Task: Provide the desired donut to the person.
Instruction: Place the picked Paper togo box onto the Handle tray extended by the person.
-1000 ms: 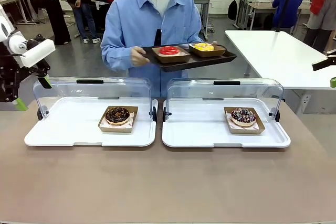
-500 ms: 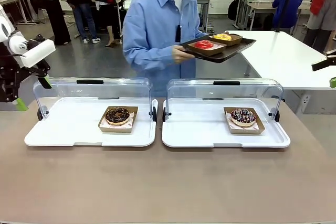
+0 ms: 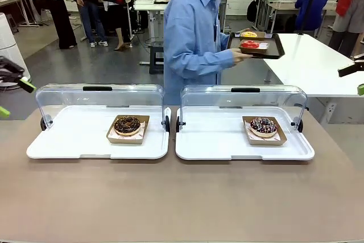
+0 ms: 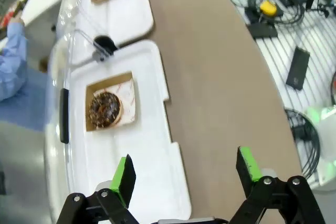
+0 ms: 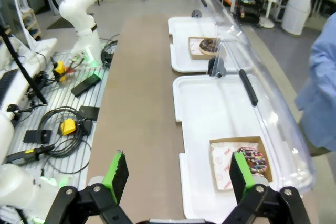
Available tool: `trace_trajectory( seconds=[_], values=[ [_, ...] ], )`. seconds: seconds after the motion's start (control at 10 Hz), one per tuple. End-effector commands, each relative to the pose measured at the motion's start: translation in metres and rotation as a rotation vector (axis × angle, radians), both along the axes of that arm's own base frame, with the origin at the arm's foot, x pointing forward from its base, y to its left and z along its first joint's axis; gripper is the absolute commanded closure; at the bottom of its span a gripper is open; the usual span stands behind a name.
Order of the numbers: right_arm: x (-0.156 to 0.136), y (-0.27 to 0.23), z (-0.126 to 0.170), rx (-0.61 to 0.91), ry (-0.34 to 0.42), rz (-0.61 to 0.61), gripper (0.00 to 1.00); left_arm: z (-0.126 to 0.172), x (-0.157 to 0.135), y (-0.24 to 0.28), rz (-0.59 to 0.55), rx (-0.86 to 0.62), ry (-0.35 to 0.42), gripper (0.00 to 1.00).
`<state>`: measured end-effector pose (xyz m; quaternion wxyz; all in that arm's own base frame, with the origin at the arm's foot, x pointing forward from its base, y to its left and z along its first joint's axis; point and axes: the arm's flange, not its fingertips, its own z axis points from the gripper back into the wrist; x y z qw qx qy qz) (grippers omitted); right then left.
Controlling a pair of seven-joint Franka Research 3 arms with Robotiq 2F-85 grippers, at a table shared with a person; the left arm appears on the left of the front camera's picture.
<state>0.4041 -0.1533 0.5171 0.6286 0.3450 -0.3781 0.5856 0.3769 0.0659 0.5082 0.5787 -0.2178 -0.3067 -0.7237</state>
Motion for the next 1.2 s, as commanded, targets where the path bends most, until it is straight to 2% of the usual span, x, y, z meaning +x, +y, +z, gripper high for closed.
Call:
trace_trajectory(
  seconds=[0.0, 0.1, 0.3, 0.5, 0.7, 0.9, 1.1],
  values=[
    [0.001, 0.001, 0.0, 0.005, 0.0, 0.002, 0.0, -0.016, 0.004, 0.044, -0.019, -0.253, 0.078, 0.0],
    [0.001, 0.001, 0.0, 0.005, 0.0, 0.002, 0.0, -0.024, 0.0, 0.073, 0.051, -0.318, 0.103, 0.0],
    [0.001, 0.001, 0.0, 0.005, 0.0, 0.002, 0.0, -0.043, -0.032, 0.118, 0.239, -0.412, 0.105, 0.0],
    [0.001, 0.001, 0.0, 0.005, 0.0, 0.002, 0.0, -0.041, -0.038, 0.141, 0.296, -0.422, 0.134, 0.0],
    [0.001, 0.001, 0.0, 0.005, 0.0, 0.002, 0.0, -0.04, -0.049, 0.149, 0.314, -0.45, 0.113, 0.0],
    [0.001, 0.001, 0.0, 0.005, 0.0, 0.002, 0.0, -0.033, -0.042, 0.15, 0.315, -0.449, 0.11, 0.0],
    [0.001, 0.001, 0.0, 0.005, 0.0, 0.002, 0.0, -0.038, -0.044, 0.15, 0.324, -0.446, 0.116, 0.0]
  ],
)
